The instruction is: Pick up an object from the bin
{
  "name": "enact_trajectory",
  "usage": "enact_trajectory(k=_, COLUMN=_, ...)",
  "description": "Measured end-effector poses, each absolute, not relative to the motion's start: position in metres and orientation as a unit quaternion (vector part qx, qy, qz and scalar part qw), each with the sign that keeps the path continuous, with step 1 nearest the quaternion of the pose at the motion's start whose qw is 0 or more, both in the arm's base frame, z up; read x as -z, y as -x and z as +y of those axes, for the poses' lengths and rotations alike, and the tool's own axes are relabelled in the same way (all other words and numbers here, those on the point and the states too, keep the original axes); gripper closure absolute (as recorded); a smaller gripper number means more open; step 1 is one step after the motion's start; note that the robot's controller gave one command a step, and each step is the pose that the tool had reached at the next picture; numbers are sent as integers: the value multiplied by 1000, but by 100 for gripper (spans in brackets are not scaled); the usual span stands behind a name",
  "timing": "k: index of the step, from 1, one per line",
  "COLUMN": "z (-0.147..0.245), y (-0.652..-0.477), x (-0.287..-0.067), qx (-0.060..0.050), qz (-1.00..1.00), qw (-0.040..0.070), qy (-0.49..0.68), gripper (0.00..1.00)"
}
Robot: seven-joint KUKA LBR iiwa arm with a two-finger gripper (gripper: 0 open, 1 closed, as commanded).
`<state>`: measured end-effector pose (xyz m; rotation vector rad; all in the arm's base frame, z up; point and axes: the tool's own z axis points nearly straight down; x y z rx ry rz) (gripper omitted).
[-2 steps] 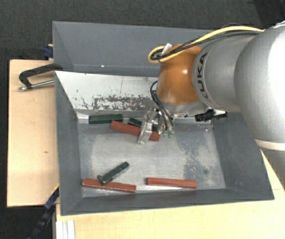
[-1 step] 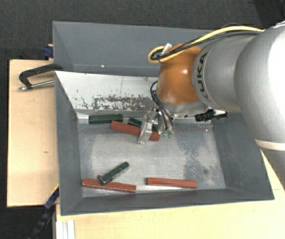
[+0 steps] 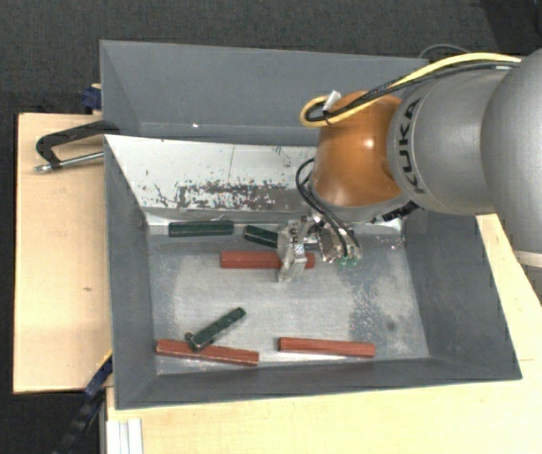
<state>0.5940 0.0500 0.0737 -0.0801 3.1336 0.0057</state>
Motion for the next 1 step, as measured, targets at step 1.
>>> enact_trajectory(k=1, z=171, y=-578, x=-284, qx=-4, qz=993, qw=7, qy=-114, gripper=100)
